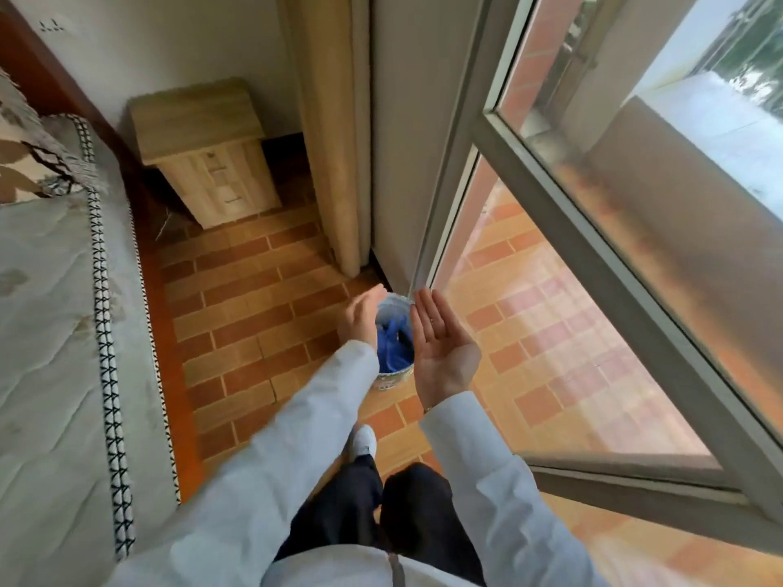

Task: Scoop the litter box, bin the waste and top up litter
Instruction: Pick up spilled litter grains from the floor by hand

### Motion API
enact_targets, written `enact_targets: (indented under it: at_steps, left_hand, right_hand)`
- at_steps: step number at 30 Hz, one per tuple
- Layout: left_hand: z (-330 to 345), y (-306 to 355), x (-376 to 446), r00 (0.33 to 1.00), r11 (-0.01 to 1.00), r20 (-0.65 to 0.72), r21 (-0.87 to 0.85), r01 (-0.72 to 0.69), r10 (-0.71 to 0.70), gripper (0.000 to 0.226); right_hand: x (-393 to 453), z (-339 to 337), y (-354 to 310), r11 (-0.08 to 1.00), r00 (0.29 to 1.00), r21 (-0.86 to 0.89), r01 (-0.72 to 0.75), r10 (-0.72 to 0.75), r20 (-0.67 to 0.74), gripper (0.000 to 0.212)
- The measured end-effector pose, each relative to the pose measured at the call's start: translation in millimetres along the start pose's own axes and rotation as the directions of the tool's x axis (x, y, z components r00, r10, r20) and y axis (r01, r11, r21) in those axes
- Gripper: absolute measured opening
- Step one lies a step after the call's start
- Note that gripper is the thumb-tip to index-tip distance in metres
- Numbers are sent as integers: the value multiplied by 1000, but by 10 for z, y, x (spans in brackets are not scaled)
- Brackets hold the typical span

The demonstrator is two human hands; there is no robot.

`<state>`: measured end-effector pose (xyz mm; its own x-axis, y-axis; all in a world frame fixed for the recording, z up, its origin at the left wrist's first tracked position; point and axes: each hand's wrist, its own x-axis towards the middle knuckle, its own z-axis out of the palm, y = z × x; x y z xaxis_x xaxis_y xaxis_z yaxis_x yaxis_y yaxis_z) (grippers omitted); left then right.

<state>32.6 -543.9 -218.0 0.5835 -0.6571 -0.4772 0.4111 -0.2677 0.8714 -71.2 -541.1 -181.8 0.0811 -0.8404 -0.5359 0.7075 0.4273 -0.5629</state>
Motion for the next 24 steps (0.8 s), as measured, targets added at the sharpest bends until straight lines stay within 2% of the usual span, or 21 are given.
enact_targets:
  at_steps: [1, 2, 3, 4, 5, 6, 9, 11, 14, 17, 19, 20, 22, 24]
  left_hand:
    - [17, -71, 213, 998, 966, 25, 252, -56, 52, 28]
    - [18, -187, 451, 992, 857, 98, 500, -120, 82, 29]
    - [22, -287, 669, 980, 694, 184, 695, -188, 81, 33]
    - [32, -378, 874, 966, 532, 255, 812, -242, 50, 37]
    - [42, -481, 1050, 951, 391, 309, 873, -290, 14, 43]
    - [57, -543, 1191, 938, 299, 346, 898, -323, -26, 48]
    - [85, -673, 1504, 919, 145, 392, 913, -382, -50, 55]
    - [110, -683, 1617, 916, 10, 389, 921, -390, -98, 57]
    - [157, -714, 1748, 928, -25, 327, 941, -336, -176, 57]
    - [162, -757, 1826, 938, -7, 296, 953, -302, -182, 56]
    - [160, -755, 1847, 942, 6, 291, 956, -294, -168, 55]
    - [162, -744, 1852, 943, 14, 293, 956, -294, -160, 55]
    - [157, -712, 1860, 944, 31, 289, 957, -288, -159, 54]
    - [147, -668, 1859, 945, 48, 287, 958, -282, -157, 54]
  right_hand:
    - [159, 18, 26, 995, 1000, -98, 15, -15, 1, 39]
    - [322, 11, 48, 977, 999, -208, 37, -40, -12, 36]
    - [495, 15, 64, 945, 996, -318, 75, -84, -15, 33]
    - [727, -5, 106, 899, 994, -431, 79, -105, -38, 28]
    - [947, -30, 157, 835, 991, -545, 80, -127, -49, 23]
    - [1156, -89, 213, 750, 986, -658, 70, -151, -67, 20]
    - [1703, -291, 373, 504, 988, -864, -10, -129, -87, 22]
    - [1949, -352, 418, 415, 989, -907, -70, -88, -117, 26]
    - [2183, -383, 422, 227, 997, -972, -67, -11, -71, 32]
    - [2360, -377, 455, -100, 992, -993, 57, 119, 45, 42]
    - [2472, -374, 503, -323, 967, -927, 189, 226, 118, 51]
    - [2521, -386, 538, -395, 953, -888, 236, 272, 132, 54]
    - [2598, -416, 597, -467, 940, -842, 268, 317, 124, 58]
    - [2608, -417, 606, -481, 942, -836, 264, 313, 117, 60]
